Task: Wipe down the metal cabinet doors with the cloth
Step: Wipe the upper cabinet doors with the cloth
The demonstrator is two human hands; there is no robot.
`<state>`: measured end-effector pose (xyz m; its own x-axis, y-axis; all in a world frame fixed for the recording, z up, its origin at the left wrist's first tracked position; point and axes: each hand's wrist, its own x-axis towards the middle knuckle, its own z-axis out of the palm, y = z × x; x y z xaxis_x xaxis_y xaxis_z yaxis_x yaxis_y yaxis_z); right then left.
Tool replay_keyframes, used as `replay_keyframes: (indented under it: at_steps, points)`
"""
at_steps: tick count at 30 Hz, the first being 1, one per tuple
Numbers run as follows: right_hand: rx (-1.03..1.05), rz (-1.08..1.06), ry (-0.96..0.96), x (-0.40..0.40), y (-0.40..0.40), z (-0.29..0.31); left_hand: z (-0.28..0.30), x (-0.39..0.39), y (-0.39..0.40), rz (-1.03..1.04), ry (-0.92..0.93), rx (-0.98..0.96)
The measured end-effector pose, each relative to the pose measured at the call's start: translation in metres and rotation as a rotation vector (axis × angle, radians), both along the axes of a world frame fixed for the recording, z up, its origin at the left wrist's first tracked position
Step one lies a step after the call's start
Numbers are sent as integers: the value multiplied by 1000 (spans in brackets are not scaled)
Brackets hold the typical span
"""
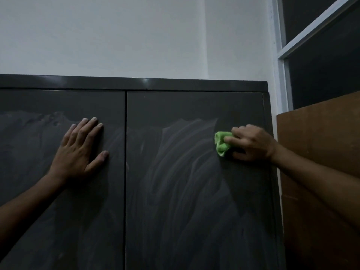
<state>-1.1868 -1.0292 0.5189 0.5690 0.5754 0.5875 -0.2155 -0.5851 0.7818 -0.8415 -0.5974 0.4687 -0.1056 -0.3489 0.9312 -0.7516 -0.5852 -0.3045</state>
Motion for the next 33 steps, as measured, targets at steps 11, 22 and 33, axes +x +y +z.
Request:
replay_keyframes:
  at_steps: [11,22,33]
  points:
    - [-18,104,-33,28,24,5,-13,-9,3,-19,3,-55]
    - [-107,251,-56,65,57,12,-34,-4,1,-15,27,-26]
    - [-120,310,-113,81,85,17,-36,-1,3,2,38,-17]
